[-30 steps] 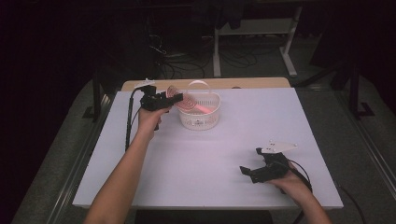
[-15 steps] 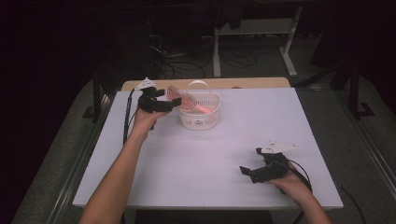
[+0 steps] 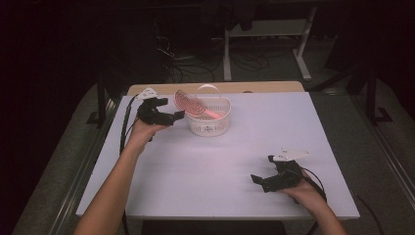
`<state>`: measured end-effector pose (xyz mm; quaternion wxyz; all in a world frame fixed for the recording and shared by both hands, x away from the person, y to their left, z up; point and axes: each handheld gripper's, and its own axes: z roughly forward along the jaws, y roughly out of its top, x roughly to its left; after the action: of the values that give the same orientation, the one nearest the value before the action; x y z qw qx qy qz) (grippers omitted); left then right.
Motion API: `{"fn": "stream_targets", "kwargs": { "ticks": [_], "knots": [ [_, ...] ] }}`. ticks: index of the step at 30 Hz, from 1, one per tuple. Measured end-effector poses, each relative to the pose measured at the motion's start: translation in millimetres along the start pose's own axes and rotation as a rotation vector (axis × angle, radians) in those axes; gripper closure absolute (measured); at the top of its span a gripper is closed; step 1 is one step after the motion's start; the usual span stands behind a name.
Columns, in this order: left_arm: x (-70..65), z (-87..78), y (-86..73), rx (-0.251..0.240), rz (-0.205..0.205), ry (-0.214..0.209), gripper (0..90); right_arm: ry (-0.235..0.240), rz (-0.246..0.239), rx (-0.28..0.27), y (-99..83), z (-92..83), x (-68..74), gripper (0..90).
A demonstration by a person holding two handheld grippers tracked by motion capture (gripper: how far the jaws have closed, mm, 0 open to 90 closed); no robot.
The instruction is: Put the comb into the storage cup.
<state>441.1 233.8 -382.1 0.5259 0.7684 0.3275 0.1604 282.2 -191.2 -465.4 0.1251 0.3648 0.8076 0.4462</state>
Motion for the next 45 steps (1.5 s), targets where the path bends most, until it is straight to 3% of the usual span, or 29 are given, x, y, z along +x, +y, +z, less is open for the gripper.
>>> {"fn": "stream_targets", "kwargs": {
  "ticks": [17, 25, 45],
  "knots": [
    [-12.1, -32.8, -32.0, 0.059, 0.015, -0.034, 0.0, -0.009, 0.005, -0.001, -0.7, -1.7, 0.9, 1.1],
    [-16.5, -48.1, -43.7, 0.075, -0.018, -0.072, 0.0, -0.008, -0.003, -0.008, 0.4, -1.8, -0.3, 1.1],
    [-42.7, -74.7, -81.7, 0.109, 0.029, -0.116, 0.4, -0.006, -0.029, 0.003, 0.6, -1.2, 0.4, 1.1]
  ]
}}
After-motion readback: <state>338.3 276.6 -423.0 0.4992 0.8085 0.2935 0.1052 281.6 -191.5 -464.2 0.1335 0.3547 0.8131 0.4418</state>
